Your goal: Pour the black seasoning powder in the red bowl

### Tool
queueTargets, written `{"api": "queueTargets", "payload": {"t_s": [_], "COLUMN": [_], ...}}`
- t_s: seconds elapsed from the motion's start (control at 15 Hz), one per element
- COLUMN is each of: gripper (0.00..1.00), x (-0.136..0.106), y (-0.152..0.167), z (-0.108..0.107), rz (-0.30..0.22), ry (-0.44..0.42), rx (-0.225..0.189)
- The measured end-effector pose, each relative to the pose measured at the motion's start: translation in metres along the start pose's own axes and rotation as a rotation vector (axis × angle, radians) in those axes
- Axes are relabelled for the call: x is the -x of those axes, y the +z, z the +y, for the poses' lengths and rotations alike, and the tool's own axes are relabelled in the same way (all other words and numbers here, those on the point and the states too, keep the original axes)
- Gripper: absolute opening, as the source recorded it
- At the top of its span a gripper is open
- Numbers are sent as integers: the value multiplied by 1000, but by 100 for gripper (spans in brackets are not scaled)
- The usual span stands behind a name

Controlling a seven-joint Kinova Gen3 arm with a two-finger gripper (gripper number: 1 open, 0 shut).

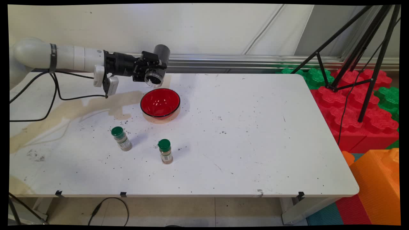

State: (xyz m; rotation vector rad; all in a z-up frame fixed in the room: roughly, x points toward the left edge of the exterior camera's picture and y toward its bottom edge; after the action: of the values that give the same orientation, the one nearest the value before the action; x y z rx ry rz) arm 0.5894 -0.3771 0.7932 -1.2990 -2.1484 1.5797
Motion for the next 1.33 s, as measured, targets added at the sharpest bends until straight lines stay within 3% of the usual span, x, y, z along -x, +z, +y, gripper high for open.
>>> {"api": "queueTargets", "payload": {"t_s": [1.33], "gripper": [0], "x": [1], "y": [-1], "z": [-5], "rz": [-7], "ry": [181], "rx": [-23]}}
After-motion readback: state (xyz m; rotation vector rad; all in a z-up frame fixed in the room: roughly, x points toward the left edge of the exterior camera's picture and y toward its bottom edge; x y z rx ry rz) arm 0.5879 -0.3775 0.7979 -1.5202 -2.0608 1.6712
